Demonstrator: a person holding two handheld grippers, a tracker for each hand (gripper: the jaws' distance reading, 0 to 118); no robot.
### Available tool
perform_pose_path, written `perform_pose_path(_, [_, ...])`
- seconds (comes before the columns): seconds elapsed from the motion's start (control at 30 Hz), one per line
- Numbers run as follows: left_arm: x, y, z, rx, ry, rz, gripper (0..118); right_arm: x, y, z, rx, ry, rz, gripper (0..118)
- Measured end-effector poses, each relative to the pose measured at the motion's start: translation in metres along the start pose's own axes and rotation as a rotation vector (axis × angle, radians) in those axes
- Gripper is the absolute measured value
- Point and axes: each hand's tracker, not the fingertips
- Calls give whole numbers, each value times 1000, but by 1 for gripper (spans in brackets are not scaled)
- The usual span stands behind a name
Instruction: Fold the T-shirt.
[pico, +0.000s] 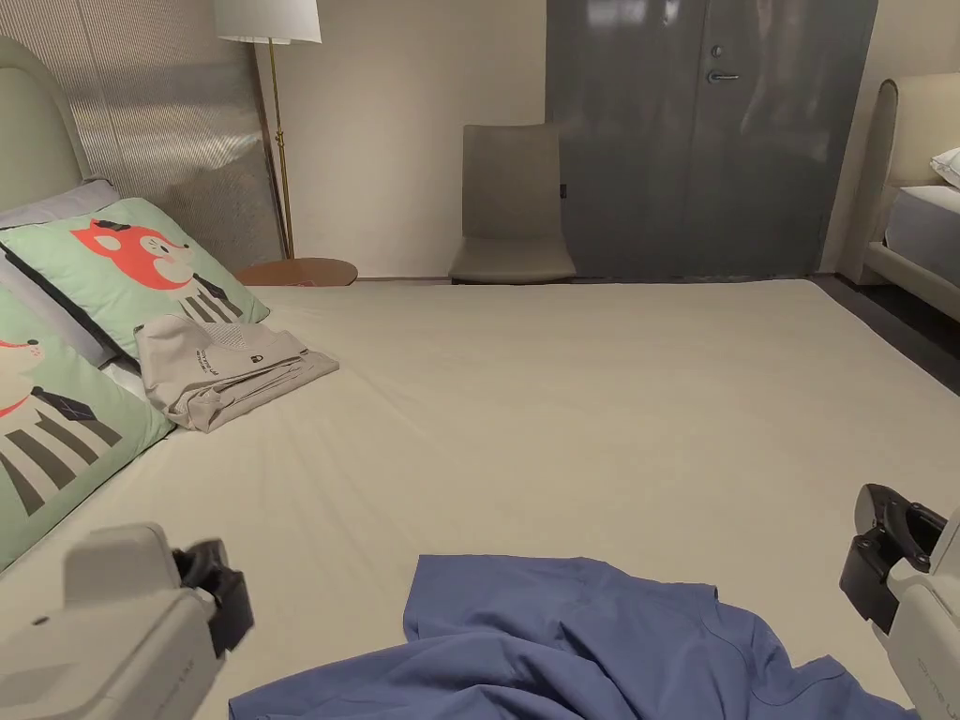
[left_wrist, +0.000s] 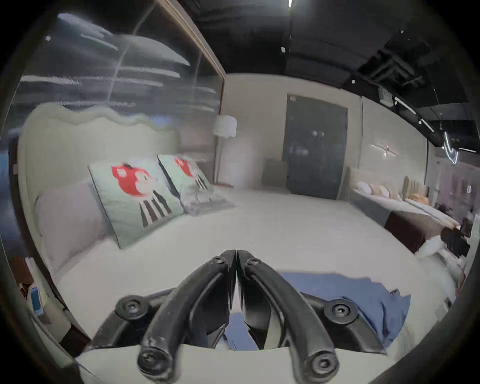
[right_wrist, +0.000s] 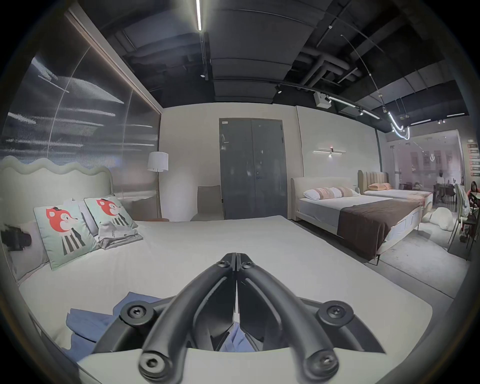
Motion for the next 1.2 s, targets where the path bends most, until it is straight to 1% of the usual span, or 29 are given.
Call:
perform_pose_path(0.03, [2,-13,-10,-80,-9,8,13,0,-2,0,-6,2,0,0])
perform_pose_path(0.13, [8,-54,-32,-322,-32,2,95,2,-7,2,-22,1,7,0])
perform_pose_path(0.17, [9,-69,-38,-386,-37,18,112,4,-8,3,-28,2,9,0])
perform_pose_path(0.23, [12,-98,-41,-498,-79,39,108,7,-11,3,-40,0,16,0])
perform_pose_path(0.27, [15,-109,-40,-530,-64,13,107,8,-12,4,-44,-3,19,0])
perform_pose_path(0.37, [25,-140,-37,-637,-82,-14,104,13,-17,2,-67,-13,19,0])
perform_pose_path(0.4, [27,-145,-36,-650,-91,-27,97,14,-19,1,-75,-16,20,0])
perform_pose_path(0.43, [30,-147,-33,-643,-88,-33,78,15,-22,0,-88,-20,26,0])
perform_pose_path(0.47, [32,-150,-32,-645,-93,-29,47,17,-26,-2,-106,-24,34,0])
perform_pose_path(0.5, [33,-149,-29,-644,-96,-31,34,19,-29,-4,-127,-29,43,1])
perform_pose_path(0.53, [34,-146,-26,-631,-96,-42,33,21,-34,-7,-153,-44,49,1])
perform_pose_path(0.57, [35,-144,-26,-634,-97,-51,26,25,-39,-10,-179,-62,49,1])
perform_pose_path(0.6, [33,-140,-25,-630,-110,-43,14,30,-45,-15,-221,-81,50,9])
perform_pose_path(0.63, [31,-135,-23,-615,-142,7,8,37,-53,-23,-293,-93,48,32])
perform_pose_path(0.67, [30,-132,-22,-608,-148,36,8,43,-62,-32,-368,-95,43,81])
perform_pose_path(0.7, [31,-129,-20,-604,-143,28,7,50,-72,-40,-449,-104,35,107])
perform_pose_path(0.73, [32,-127,-17,-591,-141,18,7,56,-84,-46,-509,-114,15,114])
perform_pose_path(0.8, [34,-123,-12,-559,-135,-7,7,69,-112,-57,-624,-130,-8,104])
perform_pose_path(0.87, [35,-121,-9,-559,-144,-7,7,76,-135,-67,-752,-152,-3,104])
perform_pose_path(0.9, [36,-120,-8,-556,-147,-6,7,79,-147,-71,-803,-162,0,101])
perform_pose_path(0.93, [36,-119,-7,-553,-150,-5,7,80,-156,-71,-835,-158,-2,95])
perform_pose_path(0.97, [35,-118,-6,-548,-149,-8,7,81,-160,-70,-842,-132,-16,84])
perform_pose_path(1.0, [35,-117,-4,-544,-150,-5,6,81,-160,-66,-813,-88,-48,76])
perform_pose_path(1.03, [34,-115,-4,-543,-151,0,6,79,-151,-61,-747,-95,-31,53])
perform_pose_path(1.07, [33,-113,-3,-539,-152,8,6,79,-146,-58,-745,-47,-23,11])
perform_pose_path(1.1, [32,-109,-1,-535,-156,19,6,78,-140,-57,-749,1,-21,8])
perform_pose_path(1.13, [31,-105,0,-532,-161,26,6,78,-134,-55,-736,12,-2,8])
perform_pose_path(1.17, [31,-98,0,-523,-172,31,5,74,-126,-51,-711,28,-12,8])
perform_pose_path(1.2, [30,-89,2,-507,-179,35,5,74,-109,-47,-665,54,-3,8])
